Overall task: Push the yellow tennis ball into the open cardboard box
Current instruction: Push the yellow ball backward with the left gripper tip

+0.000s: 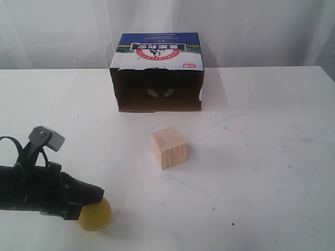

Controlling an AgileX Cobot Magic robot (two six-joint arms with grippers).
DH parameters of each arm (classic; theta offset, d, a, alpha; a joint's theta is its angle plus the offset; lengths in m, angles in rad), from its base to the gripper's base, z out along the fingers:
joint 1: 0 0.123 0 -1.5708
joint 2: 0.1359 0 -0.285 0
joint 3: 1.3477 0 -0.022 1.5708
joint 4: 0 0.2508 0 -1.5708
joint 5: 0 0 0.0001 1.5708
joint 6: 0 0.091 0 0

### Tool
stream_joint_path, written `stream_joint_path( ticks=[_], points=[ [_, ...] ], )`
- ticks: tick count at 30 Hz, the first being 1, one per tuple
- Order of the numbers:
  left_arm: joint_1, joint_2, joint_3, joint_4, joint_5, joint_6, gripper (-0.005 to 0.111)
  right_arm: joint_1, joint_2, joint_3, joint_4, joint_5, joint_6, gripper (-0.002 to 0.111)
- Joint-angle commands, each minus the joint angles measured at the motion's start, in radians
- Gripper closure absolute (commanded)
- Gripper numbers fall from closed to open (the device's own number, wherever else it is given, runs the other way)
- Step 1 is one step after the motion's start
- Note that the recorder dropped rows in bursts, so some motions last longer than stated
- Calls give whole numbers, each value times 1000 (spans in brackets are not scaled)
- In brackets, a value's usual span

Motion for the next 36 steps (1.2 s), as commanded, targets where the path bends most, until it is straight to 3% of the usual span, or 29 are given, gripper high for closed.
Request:
stream_joint_path(
  ticks=[1, 9, 23, 27, 30, 36],
  points=[
    [-5, 65, 8, -70, 14, 140, 107, -5, -6, 1, -2, -9, 2, 108],
    [-5, 162, -56, -70, 14, 180, 107, -5, -6, 1, -2, -9, 2, 108],
    [-5, 181, -384, -70, 1, 184, 107, -5, -6, 1, -2, -9, 2, 108],
    [-5, 201, -395, -70, -120, 163, 107, -5, -6, 1, -2, -9, 2, 108],
    [4, 260, -400, -70, -224, 253, 107, -5, -6, 1, -2, -9, 2, 108],
    [52, 392, -452, -70, -151, 277, 107, -5, -6, 1, -2, -9, 2, 108]
  ],
)
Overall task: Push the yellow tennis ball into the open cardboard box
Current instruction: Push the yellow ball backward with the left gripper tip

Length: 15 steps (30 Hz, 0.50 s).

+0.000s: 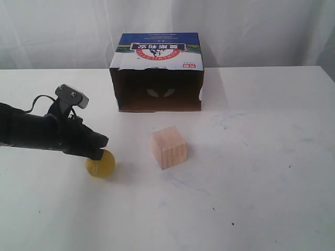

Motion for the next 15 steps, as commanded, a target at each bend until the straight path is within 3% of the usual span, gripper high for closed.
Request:
stream_joint_path(
  ticks=[1, 15],
  points=[
    [22, 81, -31, -21, 59, 84, 107, -5, -6, 1, -2, -9, 2, 108],
    [25, 147, -159, -21, 107, 84, 107, -5, -6, 1, -2, -9, 2, 108]
  ],
)
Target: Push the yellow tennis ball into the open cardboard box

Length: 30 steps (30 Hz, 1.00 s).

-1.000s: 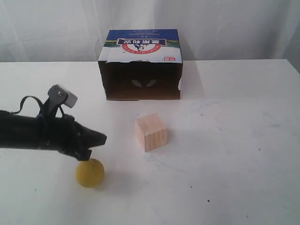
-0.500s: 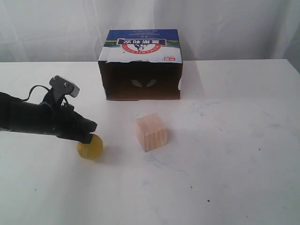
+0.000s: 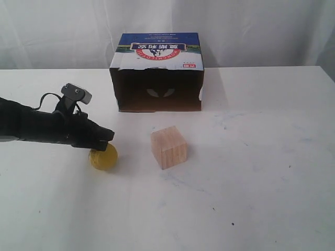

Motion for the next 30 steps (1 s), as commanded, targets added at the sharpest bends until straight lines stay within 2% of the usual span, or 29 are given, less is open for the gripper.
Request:
stream_joint_path(
  ticks=[1, 8, 10, 15, 23, 30],
  points=[
    [-6, 7, -40, -21, 3, 84, 107, -5, -6, 1, -2, -9, 2, 108],
    [18, -84, -127, -21, -1, 83, 107, -5, -6, 1, -2, -9, 2, 108],
    [39, -124, -129, -21, -7, 27, 107, -5, -6, 1, -2, -9, 2, 108],
    [93, -209, -16, 120, 23, -258, 107, -5, -6, 1, -2, -9, 2, 108],
    [106, -216, 153, 112, 210, -278, 107, -5, -6, 1, -2, -9, 2, 108],
    [106, -195, 185, 108, 186, -223, 107, -5, -6, 1, -2, -9, 2, 108]
  ],
)
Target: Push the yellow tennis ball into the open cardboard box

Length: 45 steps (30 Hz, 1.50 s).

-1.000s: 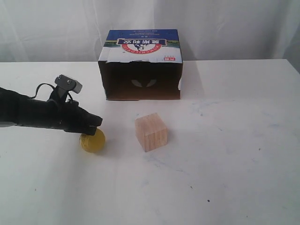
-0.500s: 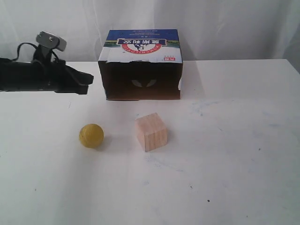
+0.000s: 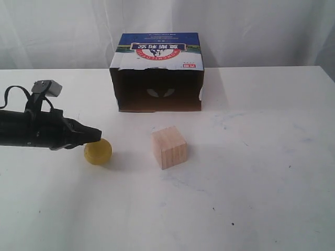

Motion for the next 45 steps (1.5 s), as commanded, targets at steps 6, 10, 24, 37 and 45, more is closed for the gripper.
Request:
stream_joint_path(
  ticks=[6, 10, 24, 37, 45],
  points=[
    [2, 113, 12, -146, 13, 162, 107, -5, -6, 1, -2, -9, 2, 108],
    [2, 157, 12, -146, 43, 210, 107, -5, -6, 1, -2, -9, 2, 108],
    [2, 199, -152, -146, 146, 270, 107, -5, -6, 1, -2, -9, 2, 108],
    [26, 161, -241, -146, -81, 140, 107, -5, -6, 1, -2, -9, 2, 108],
    [26, 202, -189, -146, -106, 253, 107, -5, -6, 1, -2, -9, 2, 108]
  ],
)
